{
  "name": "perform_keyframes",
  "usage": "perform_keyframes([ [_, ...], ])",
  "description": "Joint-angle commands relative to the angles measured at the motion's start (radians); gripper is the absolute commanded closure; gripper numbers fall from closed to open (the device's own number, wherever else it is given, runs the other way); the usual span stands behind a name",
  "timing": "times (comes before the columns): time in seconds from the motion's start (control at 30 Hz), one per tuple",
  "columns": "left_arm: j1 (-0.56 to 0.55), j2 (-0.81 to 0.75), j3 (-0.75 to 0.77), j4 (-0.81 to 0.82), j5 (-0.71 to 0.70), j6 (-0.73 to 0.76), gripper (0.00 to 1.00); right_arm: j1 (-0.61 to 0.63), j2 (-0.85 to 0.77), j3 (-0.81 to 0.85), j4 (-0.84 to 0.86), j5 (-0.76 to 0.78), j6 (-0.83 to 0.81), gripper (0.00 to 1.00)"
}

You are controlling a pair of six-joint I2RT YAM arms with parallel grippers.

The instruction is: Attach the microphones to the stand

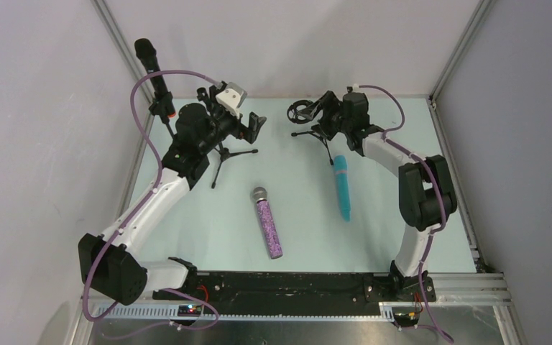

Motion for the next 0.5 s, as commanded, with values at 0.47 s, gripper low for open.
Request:
perform_keyframes([
  [0.47, 0.008, -0.037, -0.014, 0.062, 0.016, -0.019, 0.01, 0.005, 0.134, -0.008, 0.332, -0.007, 0.249, 0.31],
])
